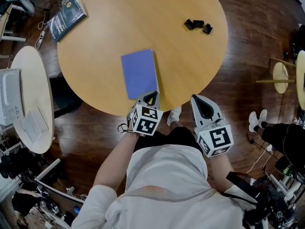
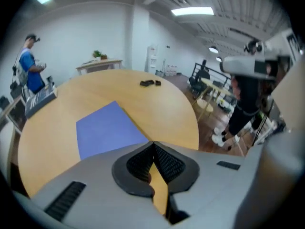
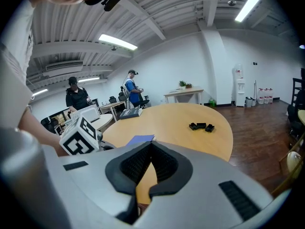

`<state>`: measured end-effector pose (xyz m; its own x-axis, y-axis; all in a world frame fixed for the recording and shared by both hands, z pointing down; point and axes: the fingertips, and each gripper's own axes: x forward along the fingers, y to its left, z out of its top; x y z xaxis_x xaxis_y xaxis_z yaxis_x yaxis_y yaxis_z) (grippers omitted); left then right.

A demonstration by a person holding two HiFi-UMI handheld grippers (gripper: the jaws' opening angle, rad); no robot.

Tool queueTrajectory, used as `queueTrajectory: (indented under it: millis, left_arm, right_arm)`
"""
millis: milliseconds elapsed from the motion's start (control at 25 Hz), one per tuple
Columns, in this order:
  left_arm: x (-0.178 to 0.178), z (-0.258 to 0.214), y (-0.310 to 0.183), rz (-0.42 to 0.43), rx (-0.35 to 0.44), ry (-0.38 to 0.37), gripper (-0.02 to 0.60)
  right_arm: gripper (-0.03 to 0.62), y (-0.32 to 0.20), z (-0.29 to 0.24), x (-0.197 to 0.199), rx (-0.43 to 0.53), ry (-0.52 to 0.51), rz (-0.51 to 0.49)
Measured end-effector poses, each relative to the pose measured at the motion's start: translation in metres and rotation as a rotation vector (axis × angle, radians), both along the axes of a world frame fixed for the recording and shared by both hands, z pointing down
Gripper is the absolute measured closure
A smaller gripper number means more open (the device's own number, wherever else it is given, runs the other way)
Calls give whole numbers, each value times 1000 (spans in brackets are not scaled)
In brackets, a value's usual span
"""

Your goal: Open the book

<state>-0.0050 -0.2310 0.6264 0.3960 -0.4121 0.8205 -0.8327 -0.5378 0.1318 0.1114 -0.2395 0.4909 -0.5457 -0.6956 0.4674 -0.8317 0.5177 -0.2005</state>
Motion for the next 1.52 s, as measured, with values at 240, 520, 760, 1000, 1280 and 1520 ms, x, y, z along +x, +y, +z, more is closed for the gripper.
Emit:
queueTrajectory:
  millis: [240,520,760,1000,1280,1520]
  left_arm:
    - [-38,-59,-10,-239,82,260,569]
    - [-124,-99,2,-593,148,437,569]
    - [-202,-89,23,-767,204,341,569]
    - [-253,-63,37,-854,155,296,568]
    - [-284,-13,52,-851,58,249,568]
    - [-302,21,62,-855,10,209,568]
  right_arm:
    - [599,-5,-8,-27,22,-14,-50]
    - [599,-7,-19,-74,43,-21,-134]
    - [599,-5,-26,-114,58,-19,-195]
    - [599,2,-30,-143,56,0,-214]
    - [599,5,-31,-162,59,20,-197]
    - [599,3,-34,-166,64,36,-183]
